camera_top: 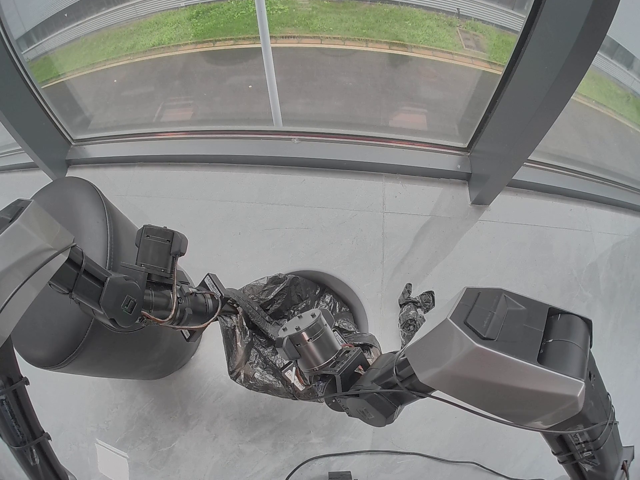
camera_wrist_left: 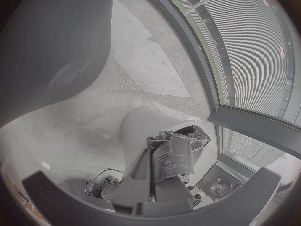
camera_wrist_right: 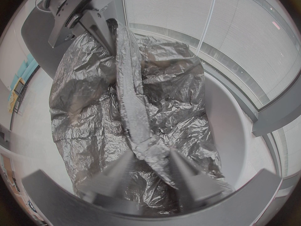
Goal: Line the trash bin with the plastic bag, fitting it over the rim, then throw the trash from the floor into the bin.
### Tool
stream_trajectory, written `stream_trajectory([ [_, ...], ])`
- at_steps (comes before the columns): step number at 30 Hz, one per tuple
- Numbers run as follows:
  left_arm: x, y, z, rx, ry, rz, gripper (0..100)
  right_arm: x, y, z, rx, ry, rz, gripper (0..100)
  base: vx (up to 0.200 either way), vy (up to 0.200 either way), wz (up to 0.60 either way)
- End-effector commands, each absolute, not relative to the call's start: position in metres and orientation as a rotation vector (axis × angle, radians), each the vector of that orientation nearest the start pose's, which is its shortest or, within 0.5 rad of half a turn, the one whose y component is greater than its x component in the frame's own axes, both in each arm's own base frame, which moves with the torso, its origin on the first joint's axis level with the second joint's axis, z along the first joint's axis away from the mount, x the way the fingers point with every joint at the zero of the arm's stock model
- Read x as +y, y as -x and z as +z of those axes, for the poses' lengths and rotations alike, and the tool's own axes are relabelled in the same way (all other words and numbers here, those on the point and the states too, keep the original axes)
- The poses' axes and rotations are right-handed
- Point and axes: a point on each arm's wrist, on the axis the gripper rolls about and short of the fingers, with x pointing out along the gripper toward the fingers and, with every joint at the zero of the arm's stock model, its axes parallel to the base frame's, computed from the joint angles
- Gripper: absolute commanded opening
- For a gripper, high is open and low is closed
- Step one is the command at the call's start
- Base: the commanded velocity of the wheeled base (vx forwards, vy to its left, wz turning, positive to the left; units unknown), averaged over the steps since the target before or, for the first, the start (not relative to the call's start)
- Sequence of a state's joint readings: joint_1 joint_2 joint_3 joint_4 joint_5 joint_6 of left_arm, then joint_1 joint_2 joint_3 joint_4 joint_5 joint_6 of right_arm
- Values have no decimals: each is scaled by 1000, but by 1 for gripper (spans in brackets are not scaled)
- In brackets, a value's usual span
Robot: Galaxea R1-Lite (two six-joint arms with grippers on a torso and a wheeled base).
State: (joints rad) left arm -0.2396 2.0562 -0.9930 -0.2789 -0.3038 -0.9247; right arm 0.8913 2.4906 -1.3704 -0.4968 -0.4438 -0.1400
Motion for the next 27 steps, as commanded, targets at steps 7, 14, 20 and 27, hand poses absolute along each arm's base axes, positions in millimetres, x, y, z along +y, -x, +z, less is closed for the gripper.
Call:
stream_trajectory([
  [7,-92,-350,77,976,878,-109,0,352,-302,-4,471,526,454,0,0,0,0],
  [14,-91,-349,77,977,879,-107,0,338,-317,20,440,484,411,0,0,0,0],
  [20,-91,-349,78,975,878,-109,0,329,-317,53,393,447,398,0,0,0,0],
  [27,-96,-341,84,970,865,-131,0,319,-309,88,333,457,347,0,0,0,0],
])
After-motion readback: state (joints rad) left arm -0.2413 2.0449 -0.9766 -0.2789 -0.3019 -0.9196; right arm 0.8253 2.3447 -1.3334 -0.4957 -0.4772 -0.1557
